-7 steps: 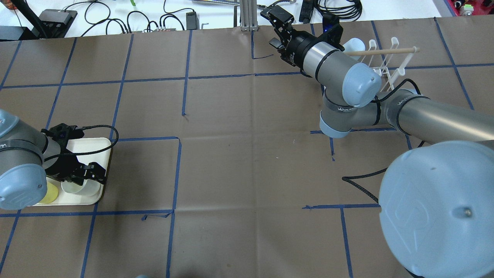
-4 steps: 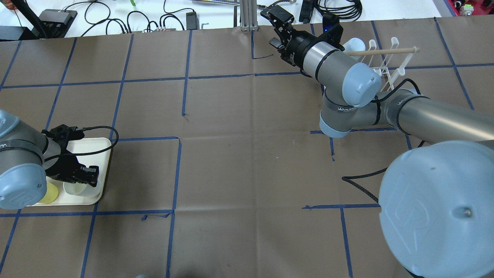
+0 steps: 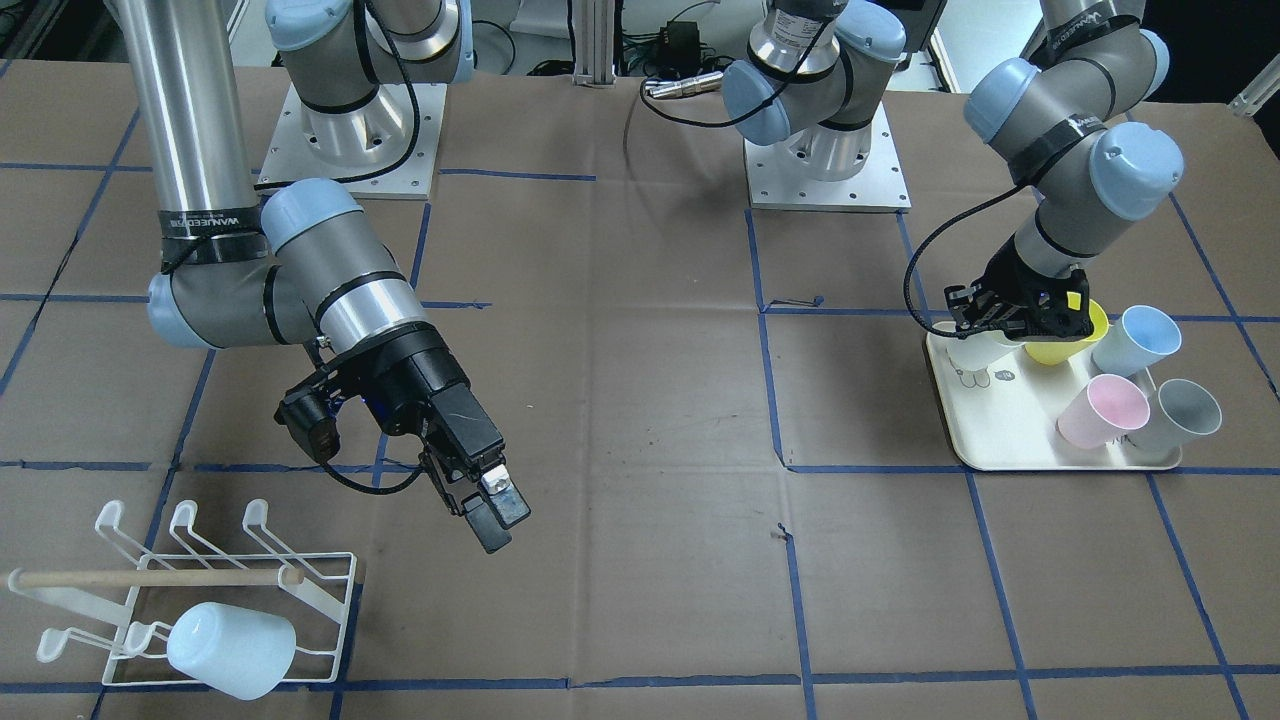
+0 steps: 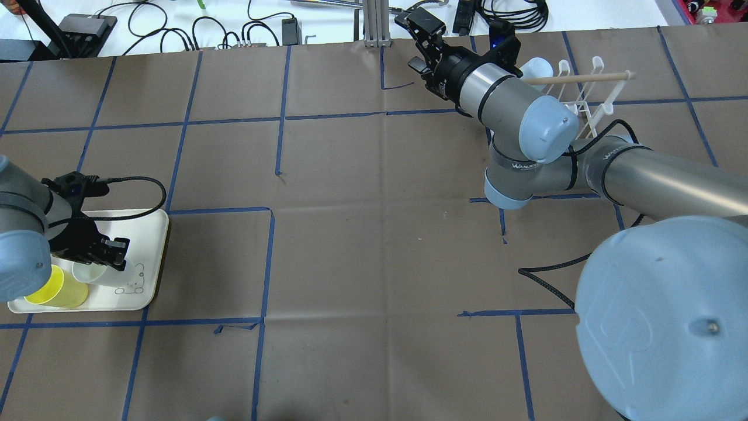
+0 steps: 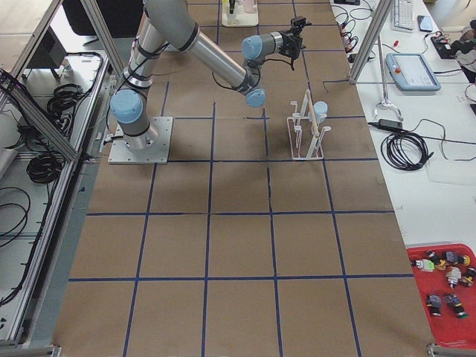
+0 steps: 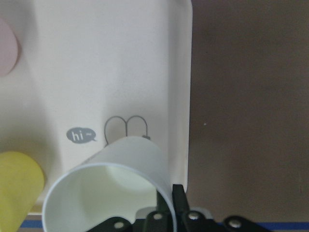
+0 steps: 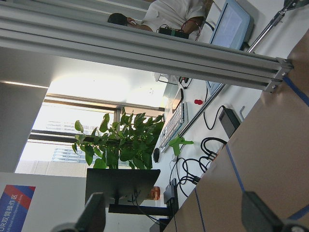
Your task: Transfer IKEA cup to right arm and place on rack
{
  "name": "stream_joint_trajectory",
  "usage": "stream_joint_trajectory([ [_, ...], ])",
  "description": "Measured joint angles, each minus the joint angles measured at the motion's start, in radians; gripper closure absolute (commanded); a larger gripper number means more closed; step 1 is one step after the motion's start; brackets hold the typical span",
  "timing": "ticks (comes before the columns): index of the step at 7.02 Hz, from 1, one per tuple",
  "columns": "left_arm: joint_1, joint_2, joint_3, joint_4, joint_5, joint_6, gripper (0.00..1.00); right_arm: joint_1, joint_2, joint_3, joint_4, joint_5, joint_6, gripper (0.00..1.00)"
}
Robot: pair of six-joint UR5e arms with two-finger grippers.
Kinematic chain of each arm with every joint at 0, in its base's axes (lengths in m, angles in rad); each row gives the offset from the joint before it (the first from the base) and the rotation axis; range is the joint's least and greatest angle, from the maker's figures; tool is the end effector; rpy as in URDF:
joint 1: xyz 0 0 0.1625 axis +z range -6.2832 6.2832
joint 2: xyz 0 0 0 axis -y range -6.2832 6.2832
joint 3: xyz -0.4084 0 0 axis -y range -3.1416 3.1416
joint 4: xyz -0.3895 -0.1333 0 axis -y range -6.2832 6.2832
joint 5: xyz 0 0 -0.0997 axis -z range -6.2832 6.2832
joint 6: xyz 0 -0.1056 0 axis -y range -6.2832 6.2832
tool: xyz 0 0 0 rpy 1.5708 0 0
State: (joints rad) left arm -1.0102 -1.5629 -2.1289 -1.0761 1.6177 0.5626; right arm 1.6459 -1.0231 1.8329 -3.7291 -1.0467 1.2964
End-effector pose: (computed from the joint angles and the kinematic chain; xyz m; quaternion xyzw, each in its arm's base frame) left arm 0.1159 -0.4261 0.2564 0.0017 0.9993 0.0360 0.0051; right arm 0.2301 -0.5768 0.3062 0.3001 0.7109 -0.3385 0.5385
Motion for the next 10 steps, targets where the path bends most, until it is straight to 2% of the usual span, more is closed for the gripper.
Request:
stream_joint_trajectory([
  [3,-0.102,-0.017,0.380,-0.349,0.002,-0.041,1.00,0.000,-0.001,-0.003,0.002,-0.005,0.000,0.00],
  [5,-0.152,-0.050,0.516,-0.401,-0.016,-0.041,1.00,0.000,0.002,-0.006,0.006,-0.009,0.001,0.00],
  [7,-0.213,-0.097,0.511,-0.239,-0.115,-0.006,1.00,0.000,0.004,-0.005,0.006,-0.014,0.016,0.00],
  [9,-0.253,-0.157,0.455,0.011,-0.305,0.012,1.00,0.000,0.003,-0.002,0.006,-0.015,0.089,0.00],
  [10,-0.270,-0.168,0.391,0.171,-0.401,0.014,1.00,0.002,-0.001,0.001,0.008,-0.016,0.112,0.00],
])
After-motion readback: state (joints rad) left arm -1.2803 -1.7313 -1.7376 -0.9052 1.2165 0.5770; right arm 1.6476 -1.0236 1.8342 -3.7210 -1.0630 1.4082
